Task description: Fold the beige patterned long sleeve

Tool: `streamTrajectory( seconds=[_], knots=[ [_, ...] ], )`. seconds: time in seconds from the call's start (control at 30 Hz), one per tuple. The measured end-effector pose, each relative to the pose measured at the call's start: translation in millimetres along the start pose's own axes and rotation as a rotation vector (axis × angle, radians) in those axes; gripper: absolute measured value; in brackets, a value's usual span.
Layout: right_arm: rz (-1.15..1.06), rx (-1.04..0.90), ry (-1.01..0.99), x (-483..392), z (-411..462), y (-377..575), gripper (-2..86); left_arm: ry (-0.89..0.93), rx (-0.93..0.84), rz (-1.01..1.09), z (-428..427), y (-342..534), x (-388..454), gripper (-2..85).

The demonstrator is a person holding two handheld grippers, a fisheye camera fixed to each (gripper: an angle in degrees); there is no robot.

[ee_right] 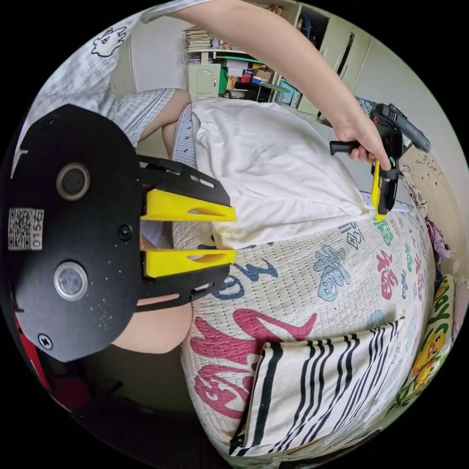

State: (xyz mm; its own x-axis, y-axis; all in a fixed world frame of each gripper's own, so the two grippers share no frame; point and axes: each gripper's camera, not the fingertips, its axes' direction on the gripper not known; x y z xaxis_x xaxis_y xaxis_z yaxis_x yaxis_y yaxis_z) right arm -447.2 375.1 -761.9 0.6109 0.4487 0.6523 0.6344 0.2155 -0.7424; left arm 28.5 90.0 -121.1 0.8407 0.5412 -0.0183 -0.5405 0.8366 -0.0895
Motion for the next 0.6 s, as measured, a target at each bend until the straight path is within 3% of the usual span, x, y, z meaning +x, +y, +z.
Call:
streamTrajectory(
  seconds=[0.1, 0.23, 0.4, 0.6],
  knots=[
    [-0.043, -0.007, -0.066, -2, 0, 5, 1.9, -0.053, -0.122, 0.024, 21, -4, 1, 7.8],
    [0.007, 0.089, -0.083, 13, -30, 22, 0.9, -0.081, -0.080, 0.072, 3, 3, 1, 2.1],
    [0.011, 0.216, -0.091, 25, -92, 50, 0.4, 0.048, 0.096, 0.047, -70, 18, -21, 0.6],
    [-0.031, 0.437, 0.063, 4, -201, 77, 0.5, 0.311, 0.368, -0.017, -160, 53, -59, 0.4]
  ],
)
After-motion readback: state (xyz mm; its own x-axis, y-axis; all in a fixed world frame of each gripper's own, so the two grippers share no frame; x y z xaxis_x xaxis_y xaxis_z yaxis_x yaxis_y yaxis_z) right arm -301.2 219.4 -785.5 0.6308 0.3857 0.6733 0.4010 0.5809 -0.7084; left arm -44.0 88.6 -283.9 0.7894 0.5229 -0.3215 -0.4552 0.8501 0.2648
